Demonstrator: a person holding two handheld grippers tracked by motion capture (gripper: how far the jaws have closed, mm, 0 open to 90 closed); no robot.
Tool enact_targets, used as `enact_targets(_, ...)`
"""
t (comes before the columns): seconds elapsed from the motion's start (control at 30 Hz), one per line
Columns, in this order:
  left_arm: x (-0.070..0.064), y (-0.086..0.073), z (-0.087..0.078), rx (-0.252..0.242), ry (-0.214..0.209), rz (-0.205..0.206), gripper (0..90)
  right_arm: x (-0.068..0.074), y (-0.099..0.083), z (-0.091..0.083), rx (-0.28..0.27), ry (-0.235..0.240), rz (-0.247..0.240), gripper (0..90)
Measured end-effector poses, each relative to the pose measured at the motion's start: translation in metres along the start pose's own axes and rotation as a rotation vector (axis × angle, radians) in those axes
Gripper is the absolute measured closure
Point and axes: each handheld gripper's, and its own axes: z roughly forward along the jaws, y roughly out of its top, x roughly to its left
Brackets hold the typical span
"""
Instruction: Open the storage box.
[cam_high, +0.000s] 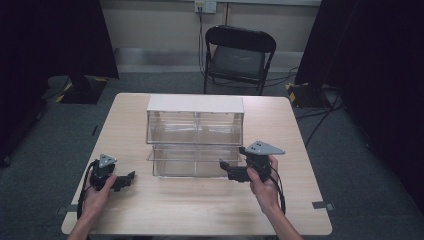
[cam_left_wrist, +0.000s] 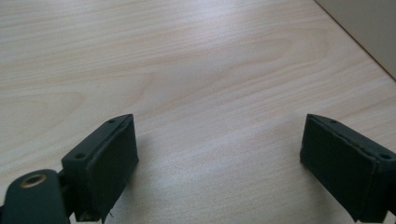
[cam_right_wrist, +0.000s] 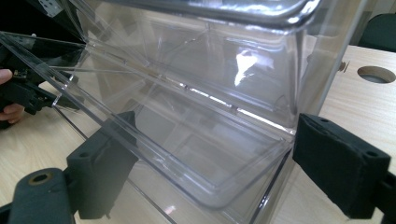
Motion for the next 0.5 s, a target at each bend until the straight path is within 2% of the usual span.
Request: enact_targets(0.5, 0.0000, 0.0000, 0.0000, 0.000, 0.000, 0.000, 10.5, -0.0013, 0.0066, -0.0006, 0.001, 0.000, -0.002, 13.3)
